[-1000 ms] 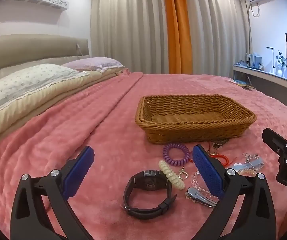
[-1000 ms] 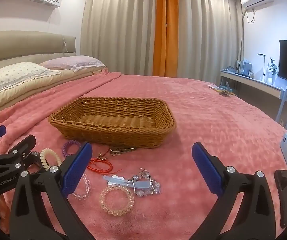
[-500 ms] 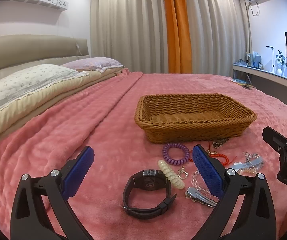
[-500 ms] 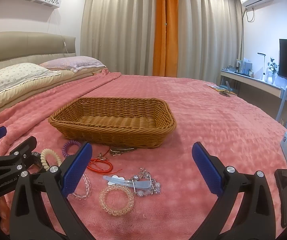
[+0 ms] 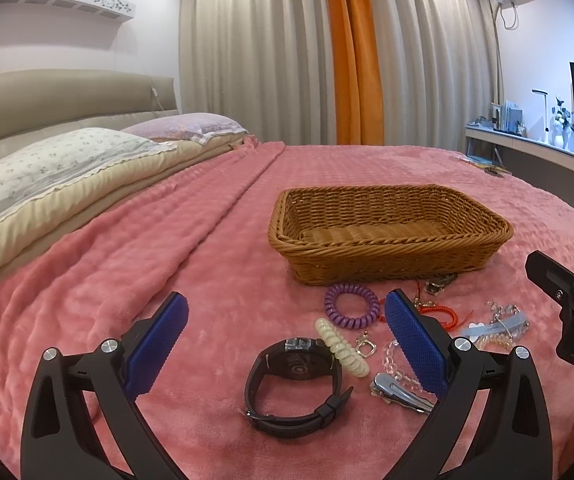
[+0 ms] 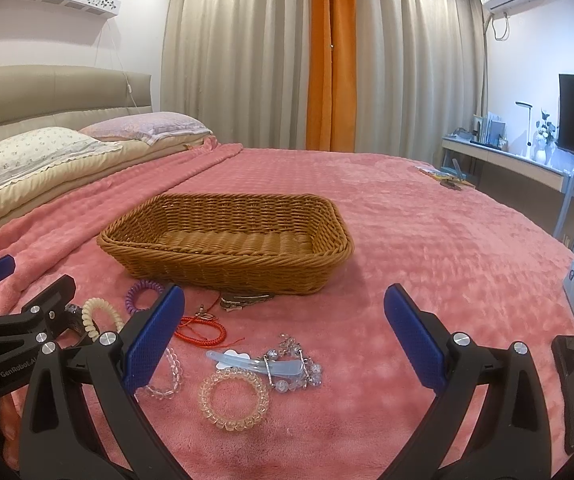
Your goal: Organize jewelry
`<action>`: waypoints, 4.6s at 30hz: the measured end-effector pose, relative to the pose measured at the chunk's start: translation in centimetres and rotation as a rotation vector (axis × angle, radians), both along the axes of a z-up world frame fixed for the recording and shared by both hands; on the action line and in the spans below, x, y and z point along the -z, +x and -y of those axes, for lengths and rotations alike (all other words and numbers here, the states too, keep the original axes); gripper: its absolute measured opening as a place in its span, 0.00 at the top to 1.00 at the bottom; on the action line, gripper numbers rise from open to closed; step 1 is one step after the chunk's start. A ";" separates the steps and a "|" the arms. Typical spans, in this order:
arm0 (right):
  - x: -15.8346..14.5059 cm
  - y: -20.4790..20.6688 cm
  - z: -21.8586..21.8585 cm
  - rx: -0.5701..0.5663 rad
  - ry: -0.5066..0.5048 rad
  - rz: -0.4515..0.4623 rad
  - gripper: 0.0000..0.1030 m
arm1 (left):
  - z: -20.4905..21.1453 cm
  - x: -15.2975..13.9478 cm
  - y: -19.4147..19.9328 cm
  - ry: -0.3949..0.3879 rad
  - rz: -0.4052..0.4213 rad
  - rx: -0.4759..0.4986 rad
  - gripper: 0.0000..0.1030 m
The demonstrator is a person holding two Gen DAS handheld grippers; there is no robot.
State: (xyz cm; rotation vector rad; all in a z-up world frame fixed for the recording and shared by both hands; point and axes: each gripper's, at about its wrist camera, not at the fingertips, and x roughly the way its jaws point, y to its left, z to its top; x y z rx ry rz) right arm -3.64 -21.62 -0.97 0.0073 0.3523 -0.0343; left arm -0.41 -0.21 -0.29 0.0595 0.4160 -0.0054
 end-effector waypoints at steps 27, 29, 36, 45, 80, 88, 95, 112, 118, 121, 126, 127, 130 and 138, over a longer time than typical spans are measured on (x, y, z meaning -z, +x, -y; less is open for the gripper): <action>0.3 0.0 -0.1 -0.007 -0.014 0.000 0.07 | 0.0 0.0 0.0 0.003 -0.001 0.000 0.07; 0.3 0.0 -0.1 -0.007 -0.014 0.000 0.07 | 0.0 0.0 0.0 0.003 -0.001 0.000 0.07; 0.3 0.0 -0.1 -0.007 -0.014 0.000 0.07 | 0.0 0.0 0.0 0.004 -0.001 0.000 0.07; 0.2 0.0 -0.2 -0.007 -0.015 0.000 0.07 | 0.1 0.1 0.0 0.004 -0.001 0.000 0.07; -0.4 0.2 0.7 -0.014 -0.004 -0.083 0.07 | -7.0 -2.6 -0.1 -0.109 -0.164 0.034 0.08; -0.9 -0.7 2.6 -0.066 0.034 -0.176 0.20 | -7.9 -1.3 0.3 -0.139 -0.289 0.091 0.31; 0.6 -0.5 5.3 -0.102 0.139 -0.311 0.48 | -7.9 1.3 1.7 -0.185 -0.378 0.111 0.51; 4.8 3.0 -0.1 -0.159 0.114 -0.531 0.72 | -6.9 3.5 4.0 -0.248 -0.502 0.164 0.69; 4.9 4.2 -1.2 -0.134 0.052 -0.519 0.81 | -6.4 4.0 5.3 -0.249 -0.536 0.149 0.69; 4.8 3.7 -1.7 -0.168 0.032 -0.504 0.91 | -6.1 4.0 5.2 -0.216 -0.530 0.141 0.89; 3.9 2.1 -2.2 -0.231 0.026 -0.449 0.92 | -5.6 3.8 4.3 -0.184 -0.496 0.146 0.95; 3.7 1.8 -2.2 -0.240 0.028 -0.438 0.92 | -5.7 3.7 4.1 -0.180 -0.482 0.152 0.95; 3.1 1.3 -2.2 -0.251 0.039 -0.422 0.92 | -5.5 2.8 2.9 -0.184 -0.428 0.187 0.95; -1.5 0.2 -1.4 -0.265 0.069 -0.299 0.92 | -4.4 -1.5 1.2 -0.213 -0.300 0.235 0.95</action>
